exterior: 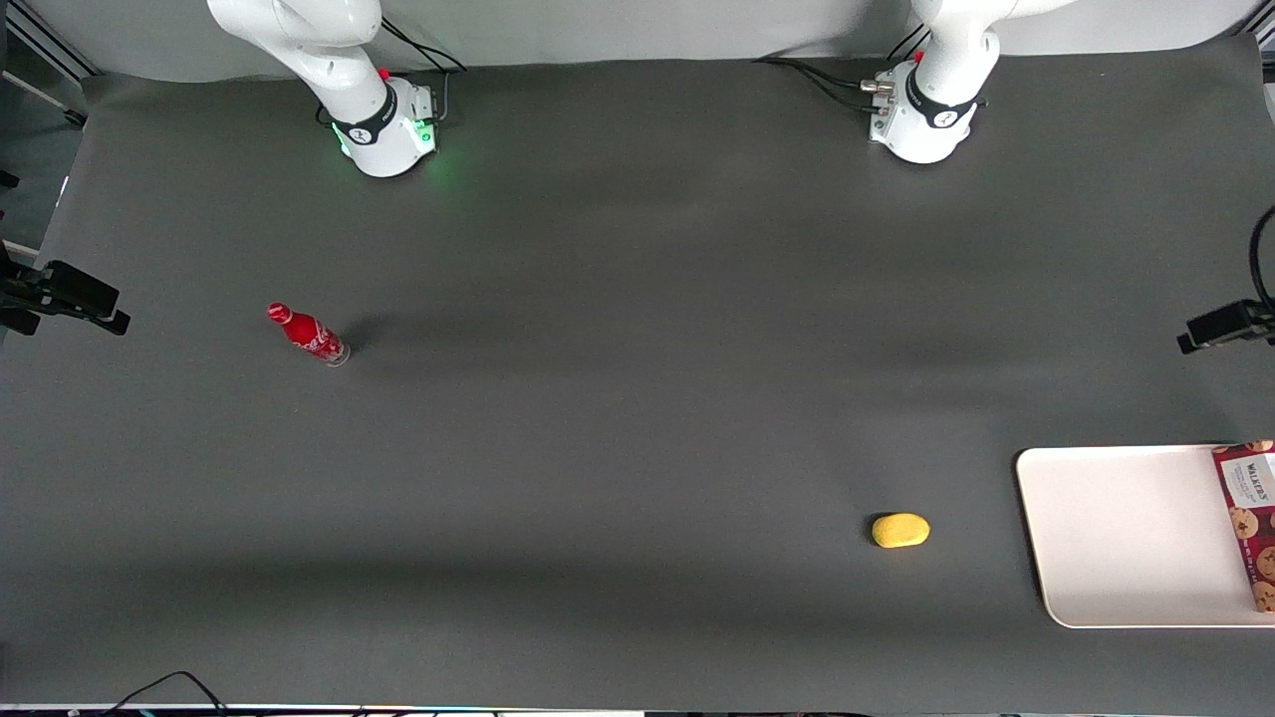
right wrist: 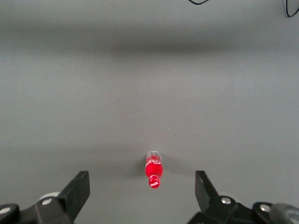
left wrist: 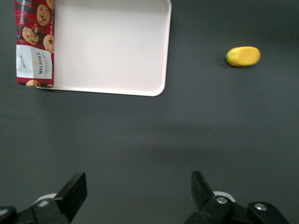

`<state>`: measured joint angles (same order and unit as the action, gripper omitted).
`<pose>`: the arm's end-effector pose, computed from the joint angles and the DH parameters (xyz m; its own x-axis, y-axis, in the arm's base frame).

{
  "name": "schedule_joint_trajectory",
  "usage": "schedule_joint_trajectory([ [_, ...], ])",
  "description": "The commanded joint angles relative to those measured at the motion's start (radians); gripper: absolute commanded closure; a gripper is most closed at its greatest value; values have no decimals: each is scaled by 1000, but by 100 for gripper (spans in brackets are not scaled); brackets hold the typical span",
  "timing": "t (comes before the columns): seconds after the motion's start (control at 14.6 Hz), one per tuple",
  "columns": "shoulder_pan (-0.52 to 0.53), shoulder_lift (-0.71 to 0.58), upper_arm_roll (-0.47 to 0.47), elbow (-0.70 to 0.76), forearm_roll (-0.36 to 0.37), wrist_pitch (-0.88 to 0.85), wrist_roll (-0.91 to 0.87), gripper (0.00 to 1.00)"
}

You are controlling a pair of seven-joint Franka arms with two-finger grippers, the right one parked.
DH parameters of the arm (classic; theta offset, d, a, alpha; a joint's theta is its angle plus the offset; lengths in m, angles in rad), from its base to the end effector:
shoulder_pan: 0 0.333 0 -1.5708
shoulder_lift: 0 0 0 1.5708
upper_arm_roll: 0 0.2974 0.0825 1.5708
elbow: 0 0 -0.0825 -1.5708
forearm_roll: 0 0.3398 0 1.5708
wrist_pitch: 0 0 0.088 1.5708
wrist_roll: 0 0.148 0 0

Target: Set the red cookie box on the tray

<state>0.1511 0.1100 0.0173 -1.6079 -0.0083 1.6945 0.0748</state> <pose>0.5399 0.0903 0.5013 0.9953 0.0944 -0.0228 0.0946 -0.9955 0.0080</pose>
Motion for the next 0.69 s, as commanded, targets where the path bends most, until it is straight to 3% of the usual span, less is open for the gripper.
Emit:
schedule_joint_trajectory([
  [0.0, -2, -140, -48, -112, 27, 11, -24, 0],
  [0.34, -25, -230, -121, -115, 27, -4, -88, 0],
  [0.62, -22, -248, -129, -115, 27, -12, -79, 0],
])
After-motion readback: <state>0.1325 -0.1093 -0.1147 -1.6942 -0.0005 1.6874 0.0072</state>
